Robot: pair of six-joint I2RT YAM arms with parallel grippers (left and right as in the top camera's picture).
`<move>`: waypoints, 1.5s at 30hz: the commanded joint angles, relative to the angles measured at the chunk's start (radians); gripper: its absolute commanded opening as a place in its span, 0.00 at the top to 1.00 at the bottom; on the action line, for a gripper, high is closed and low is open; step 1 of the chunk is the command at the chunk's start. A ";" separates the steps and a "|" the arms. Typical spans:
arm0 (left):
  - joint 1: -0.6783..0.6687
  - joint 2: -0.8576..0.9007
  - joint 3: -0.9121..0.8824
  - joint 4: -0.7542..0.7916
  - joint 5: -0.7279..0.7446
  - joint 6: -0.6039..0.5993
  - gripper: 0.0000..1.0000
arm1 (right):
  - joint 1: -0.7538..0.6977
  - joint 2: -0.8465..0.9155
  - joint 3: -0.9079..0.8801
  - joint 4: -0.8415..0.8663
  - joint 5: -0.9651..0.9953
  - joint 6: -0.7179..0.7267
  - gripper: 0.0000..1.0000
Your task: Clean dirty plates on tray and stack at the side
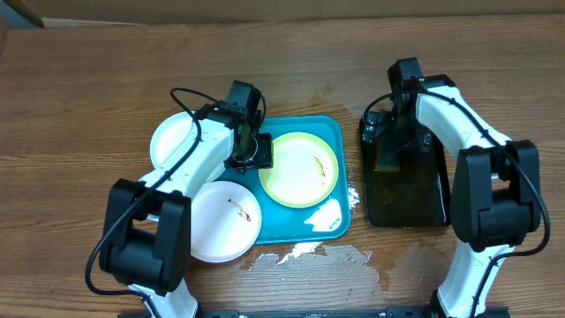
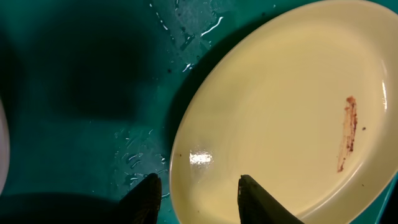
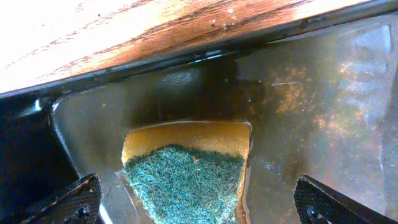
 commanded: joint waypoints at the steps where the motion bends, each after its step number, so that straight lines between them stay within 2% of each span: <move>1: -0.010 0.023 0.011 0.003 -0.028 -0.044 0.61 | -0.006 -0.034 0.002 0.003 0.005 -0.002 0.00; 9: -0.039 0.046 -0.003 0.007 -0.081 -0.113 0.63 | -0.006 -0.034 0.002 -0.001 0.005 -0.002 0.00; 18: -0.052 0.115 -0.003 0.015 -0.089 -0.121 0.67 | -0.006 -0.034 0.002 -0.027 0.005 -0.002 0.05; 20: -0.050 0.124 -0.003 0.024 -0.089 -0.124 0.70 | -0.006 -0.034 0.002 -0.033 0.005 -0.003 0.05; 23: -0.046 0.125 -0.003 0.047 -0.090 -0.124 0.82 | -0.006 -0.034 0.002 -0.039 0.005 -0.003 0.05; 25: -0.043 0.125 -0.003 0.061 -0.101 -0.124 0.84 | -0.006 -0.034 0.002 -0.038 0.005 -0.003 0.05; 28: -0.039 0.125 -0.003 0.071 -0.116 -0.128 0.96 | -0.006 -0.034 0.002 -0.037 0.005 -0.003 0.04; 35: -0.035 0.125 -0.003 0.065 -0.153 -0.163 0.96 | -0.006 -0.034 0.002 -0.061 0.005 -0.002 0.05; 37: -0.034 0.125 -0.003 0.063 -0.157 -0.172 0.96 | -0.006 -0.034 0.002 -0.061 0.004 -0.002 0.13; 39: -0.034 0.125 -0.003 0.063 -0.157 -0.173 0.96 | -0.006 -0.034 0.002 -0.064 0.001 -0.002 0.30; 40: -0.034 0.125 -0.003 0.063 -0.157 -0.173 0.96 | -0.006 -0.034 0.002 -0.069 0.001 -0.002 0.34; 45: -0.034 0.125 -0.003 0.063 -0.157 -0.172 0.96 | -0.006 -0.034 0.002 -0.084 0.002 -0.002 0.42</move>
